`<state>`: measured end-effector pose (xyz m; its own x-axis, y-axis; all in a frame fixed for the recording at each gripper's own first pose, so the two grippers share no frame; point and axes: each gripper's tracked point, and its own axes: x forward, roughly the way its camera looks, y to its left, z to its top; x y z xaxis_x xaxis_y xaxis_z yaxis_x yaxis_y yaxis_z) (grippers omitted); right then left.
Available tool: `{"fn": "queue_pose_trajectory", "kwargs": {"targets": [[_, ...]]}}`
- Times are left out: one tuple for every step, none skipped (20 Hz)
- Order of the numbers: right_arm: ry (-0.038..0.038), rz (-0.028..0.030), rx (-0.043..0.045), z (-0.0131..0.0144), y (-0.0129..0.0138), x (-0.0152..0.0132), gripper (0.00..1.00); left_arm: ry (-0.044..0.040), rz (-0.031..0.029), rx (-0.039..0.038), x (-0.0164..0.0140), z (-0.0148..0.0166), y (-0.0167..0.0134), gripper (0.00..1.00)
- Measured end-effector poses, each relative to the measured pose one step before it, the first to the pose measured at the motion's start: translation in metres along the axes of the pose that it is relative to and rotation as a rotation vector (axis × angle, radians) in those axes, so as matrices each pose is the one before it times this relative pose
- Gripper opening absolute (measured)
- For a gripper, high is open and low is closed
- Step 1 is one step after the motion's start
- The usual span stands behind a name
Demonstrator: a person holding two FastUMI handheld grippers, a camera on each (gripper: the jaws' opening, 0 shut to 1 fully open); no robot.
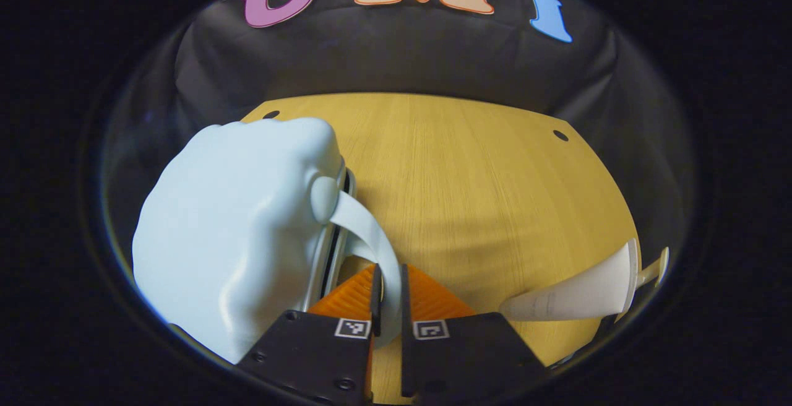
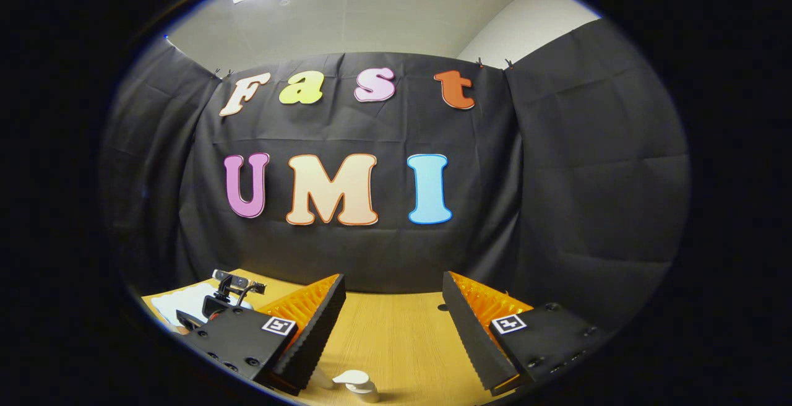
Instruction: First open the suitcase, pack the skin care products into it, and then close the suitcase.
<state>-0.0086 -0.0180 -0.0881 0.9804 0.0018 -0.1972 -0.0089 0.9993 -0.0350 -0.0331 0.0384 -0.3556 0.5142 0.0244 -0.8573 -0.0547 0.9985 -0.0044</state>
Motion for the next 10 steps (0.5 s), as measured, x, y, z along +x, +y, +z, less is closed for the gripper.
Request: {"fn": "queue_pose_trajectory", "kwargs": {"targets": [[-0.00224,0.00322,-0.00040,0.00088,0.00109,-0.00015,0.99,0.01299,-0.00477,0.01495,-0.00168,-0.00368,0.00126,0.10],[-0.00272,0.00363,0.00028,-0.00051,0.00044,0.00024,0.99,0.01046,0.00281,0.01137,0.00025,-0.00099,0.00028,0.08],[-0.00409,0.00415,0.00105,0.00131,0.00025,0.00022,0.98,0.00701,0.00786,0.01700,0.00054,-0.00094,0.00041,0.07],[-0.00496,0.00350,0.00113,0.00064,-0.00066,-0.00172,0.99,-0.00699,0.01219,0.01250,0.00042,0.00182,-0.00130,0.03],[-0.00334,0.00473,0.00108,0.00034,-0.00071,0.00022,0.98,0.00335,0.01790,0.00758,-0.00017,-0.00115,0.00127,0.01],[-0.00420,0.00555,0.00177,-0.00028,-0.00034,-0.00072,0.99,0.00053,0.01284,0.00936,-0.00187,0.00128,-0.00077,0.00],[-0.00382,0.00770,0.00210,0.00122,-0.00062,0.00048,0.98,-0.00118,0.00742,0.01131,-0.00135,0.00169,-0.00202,0.00],[-0.00326,0.00967,0.00130,-0.00099,-0.00098,-0.00039,0.98,-0.00387,0.00451,0.00603,-0.00232,0.00206,0.00000,0.00],[-0.00215,0.01066,0.00024,-0.00022,-0.00062,-0.00006,0.98,-0.00348,0.00117,0.00271,-0.00209,0.00119,-0.00185,0.00],[-0.00536,0.01187,-0.00017,-0.00035,-0.00086,0.00023,0.99,0.00075,0.00164,-0.00009,-0.00289,0.00017,0.00046,0.00]]}}
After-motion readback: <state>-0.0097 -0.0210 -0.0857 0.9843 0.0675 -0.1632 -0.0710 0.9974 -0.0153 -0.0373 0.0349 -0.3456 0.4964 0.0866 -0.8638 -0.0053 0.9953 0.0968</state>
